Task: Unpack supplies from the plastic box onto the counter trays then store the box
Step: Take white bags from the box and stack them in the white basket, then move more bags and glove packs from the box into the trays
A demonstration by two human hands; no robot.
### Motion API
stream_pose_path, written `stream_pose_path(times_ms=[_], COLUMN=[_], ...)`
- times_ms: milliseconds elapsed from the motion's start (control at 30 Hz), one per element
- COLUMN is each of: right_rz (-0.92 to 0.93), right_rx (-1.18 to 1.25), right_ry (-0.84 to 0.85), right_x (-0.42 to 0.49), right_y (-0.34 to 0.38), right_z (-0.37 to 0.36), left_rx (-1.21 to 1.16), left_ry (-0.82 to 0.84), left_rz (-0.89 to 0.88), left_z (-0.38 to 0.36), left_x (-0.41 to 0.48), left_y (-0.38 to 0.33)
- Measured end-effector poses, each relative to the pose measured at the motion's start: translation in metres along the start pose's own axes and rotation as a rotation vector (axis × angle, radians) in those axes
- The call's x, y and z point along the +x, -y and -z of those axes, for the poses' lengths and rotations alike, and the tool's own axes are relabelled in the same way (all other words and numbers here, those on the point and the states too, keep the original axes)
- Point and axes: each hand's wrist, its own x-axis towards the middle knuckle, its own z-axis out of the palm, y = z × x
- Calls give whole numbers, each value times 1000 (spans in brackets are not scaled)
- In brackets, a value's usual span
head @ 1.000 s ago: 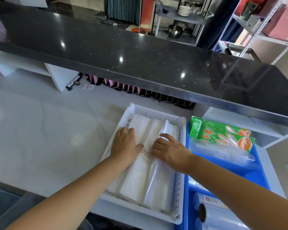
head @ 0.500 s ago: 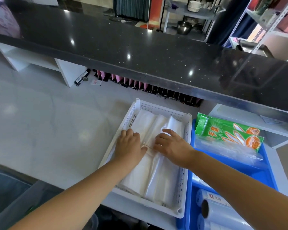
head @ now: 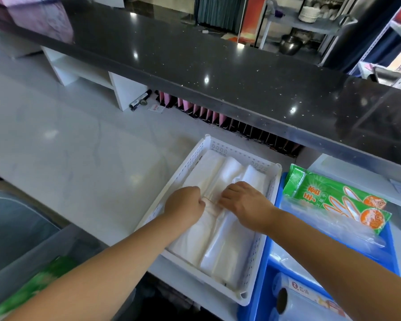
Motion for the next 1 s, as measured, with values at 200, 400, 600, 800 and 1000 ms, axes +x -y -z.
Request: stream_pose_path(times_ms=[200,400,600,800,1000], right_rz=[-1,77,294,425,485], right_rx=[13,88,123,81,123], right_ry=[9,-64,-63,116,250], right_x=[34,88,155,215,251], right_y=[6,51,138,260,373], right_z=[10,37,51,26,-14], left_rx=[-104,26,110,104,45], left_ry=[-52,-303,-413,-419,-313], left_rz=[30,88,322,587,824], left_z=[18,79,133,155,145], left_x=[-14,-62,-137,-239,-336], left_y=[9,64,147,255,366])
